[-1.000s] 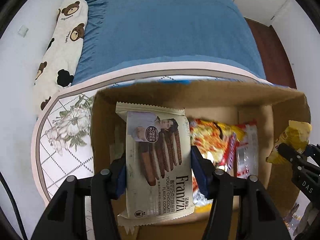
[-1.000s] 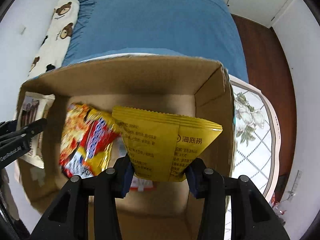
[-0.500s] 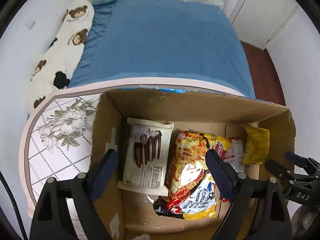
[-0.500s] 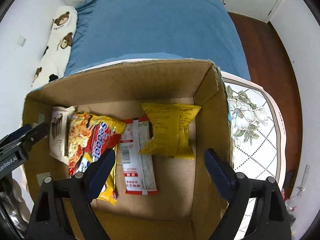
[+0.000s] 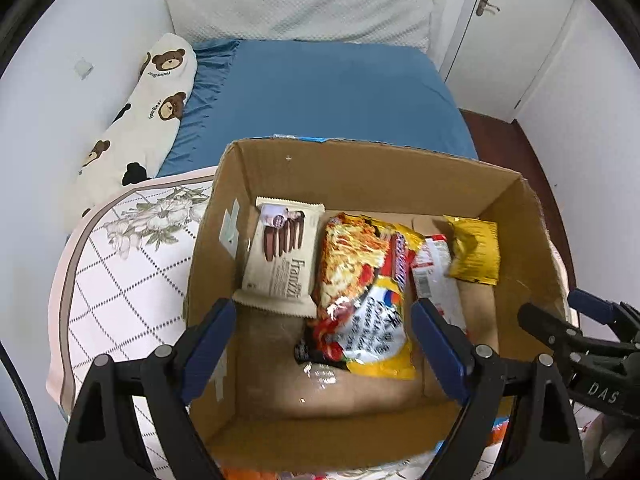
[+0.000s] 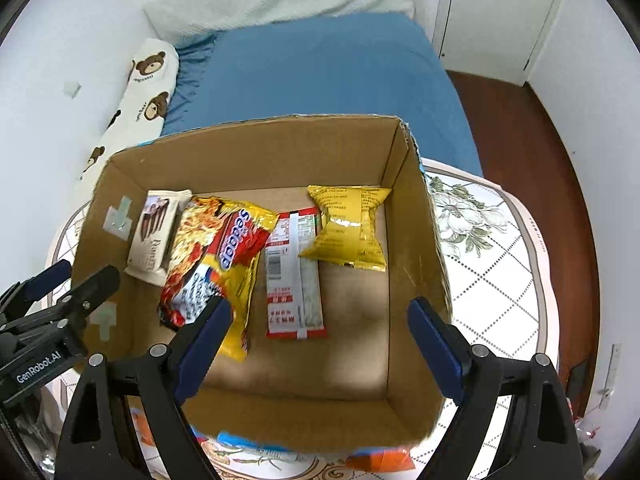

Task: Organize snacks
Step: 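Move both tools back from the box toward the remaining snacks, then grasp the clear yellow-edged bag with the left tool while the right tool grasps the fruit candy bag, then carry both bags into the box and open both tools, then move both tools back from the box toward the remaining snacks, then grasp the orange Chinese-labelled pack with the left tool while the right tool grasps the clear bag, then carry both packs into the box and open both tools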

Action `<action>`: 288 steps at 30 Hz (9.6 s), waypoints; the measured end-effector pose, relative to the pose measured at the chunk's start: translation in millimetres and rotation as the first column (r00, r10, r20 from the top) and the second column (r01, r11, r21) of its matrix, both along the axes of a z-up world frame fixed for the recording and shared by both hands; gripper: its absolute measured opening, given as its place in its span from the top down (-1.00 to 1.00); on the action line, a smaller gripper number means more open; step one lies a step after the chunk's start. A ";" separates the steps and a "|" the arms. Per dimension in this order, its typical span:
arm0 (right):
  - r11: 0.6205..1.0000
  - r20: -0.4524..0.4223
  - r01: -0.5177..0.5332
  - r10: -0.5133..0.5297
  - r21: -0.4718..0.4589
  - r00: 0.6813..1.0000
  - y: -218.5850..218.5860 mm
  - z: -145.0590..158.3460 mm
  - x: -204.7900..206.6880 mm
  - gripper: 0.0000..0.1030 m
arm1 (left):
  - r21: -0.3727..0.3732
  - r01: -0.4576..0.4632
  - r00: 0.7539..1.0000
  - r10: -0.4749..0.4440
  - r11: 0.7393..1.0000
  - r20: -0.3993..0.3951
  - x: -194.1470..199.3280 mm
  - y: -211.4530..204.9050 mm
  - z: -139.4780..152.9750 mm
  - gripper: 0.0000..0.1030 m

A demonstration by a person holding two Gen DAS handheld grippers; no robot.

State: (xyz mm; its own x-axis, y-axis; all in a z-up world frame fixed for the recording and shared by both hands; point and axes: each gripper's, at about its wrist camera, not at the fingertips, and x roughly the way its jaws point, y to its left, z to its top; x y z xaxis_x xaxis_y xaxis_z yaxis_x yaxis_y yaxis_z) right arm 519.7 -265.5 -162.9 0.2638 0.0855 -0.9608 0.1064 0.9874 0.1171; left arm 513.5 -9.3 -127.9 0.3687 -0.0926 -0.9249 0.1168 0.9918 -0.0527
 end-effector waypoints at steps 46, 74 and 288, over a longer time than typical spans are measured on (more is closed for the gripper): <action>0.979 -0.416 -0.187 0.202 0.075 0.887 95.6 -144.7 -320.1 -0.78 | 0.300 0.627 0.751 -0.454 0.719 -0.480 -336.9 34.0 -191.1 -0.59; 0.971 -0.455 -0.229 0.232 0.062 0.860 121.6 -187.8 -344.9 -0.17 | 0.160 0.445 0.778 -0.292 0.881 -0.556 -324.3 72.9 -196.4 -0.01; 0.984 -0.103 -0.023 0.041 0.177 0.994 27.0 -25.3 -6.3 0.04 | -0.184 -0.030 0.925 -0.042 0.982 -0.376 36.1 -23.4 -48.7 -0.04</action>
State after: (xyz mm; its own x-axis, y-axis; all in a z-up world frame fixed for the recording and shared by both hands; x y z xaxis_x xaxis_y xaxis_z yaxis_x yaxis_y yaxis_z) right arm 513.4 -238.6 -188.2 0.1557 0.2618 -0.9525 0.0961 0.9556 0.2784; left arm 549.5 -32.7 -176.6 -0.0054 -0.2746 -0.9615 0.0586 0.9598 -0.2744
